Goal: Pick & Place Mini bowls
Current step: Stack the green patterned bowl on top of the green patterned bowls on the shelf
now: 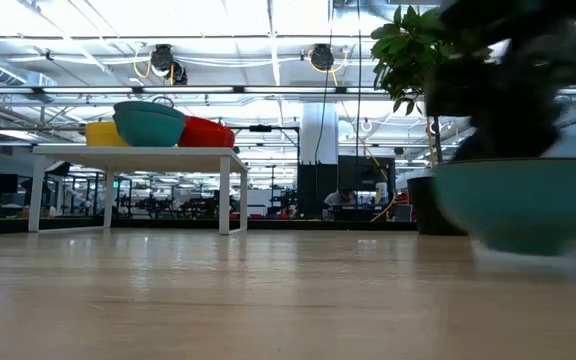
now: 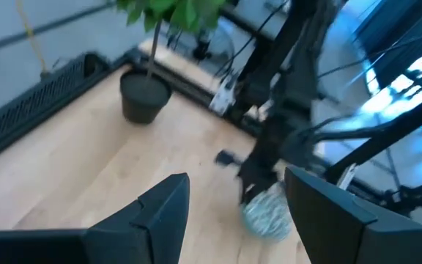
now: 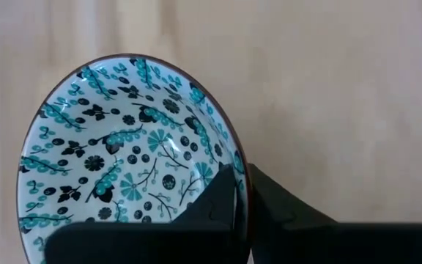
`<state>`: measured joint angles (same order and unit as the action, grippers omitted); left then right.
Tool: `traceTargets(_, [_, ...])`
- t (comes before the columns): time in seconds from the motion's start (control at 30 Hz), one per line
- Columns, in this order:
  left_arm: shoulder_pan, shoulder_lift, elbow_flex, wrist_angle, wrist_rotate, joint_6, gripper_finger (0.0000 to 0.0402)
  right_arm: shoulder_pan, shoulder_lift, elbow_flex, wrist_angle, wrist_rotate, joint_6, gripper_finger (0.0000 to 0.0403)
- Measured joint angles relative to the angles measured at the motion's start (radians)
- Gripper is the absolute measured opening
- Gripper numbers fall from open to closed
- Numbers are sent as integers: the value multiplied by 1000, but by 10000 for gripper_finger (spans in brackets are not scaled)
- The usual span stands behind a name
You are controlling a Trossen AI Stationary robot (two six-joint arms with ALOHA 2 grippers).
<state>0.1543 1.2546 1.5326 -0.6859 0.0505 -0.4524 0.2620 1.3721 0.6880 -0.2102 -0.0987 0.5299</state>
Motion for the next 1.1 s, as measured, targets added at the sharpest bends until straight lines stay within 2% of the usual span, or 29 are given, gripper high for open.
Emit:
traceTargets(0.23, [0, -87, 0, 1, -8, 6, 227, -151, 218, 208, 8, -2, -53, 6])
traceTargets(0.4, [0, -102, 0, 1, -9, 5, 227, -227, 388, 419, 19, -4, -70, 8])
traceTargets(0.6, [0, -102, 0, -13, -9, 10, 227, -303, 563, 616, 20, -2, 21, 9])
traceTargets(0.73, [0, -103, 0, -31, -9, 12, 227, -341, 623, 658, 19, 16, 108, 10])
traceTargets(0.93, [0, -105, 0, -41, -9, 39, 227, -368, 639, 661, 35, 42, 165, 12])
traceTargets(1.1, [0, -105, 0, -43, -9, 39, 227, -376, 640, 660, 41, 50, 164, 42])
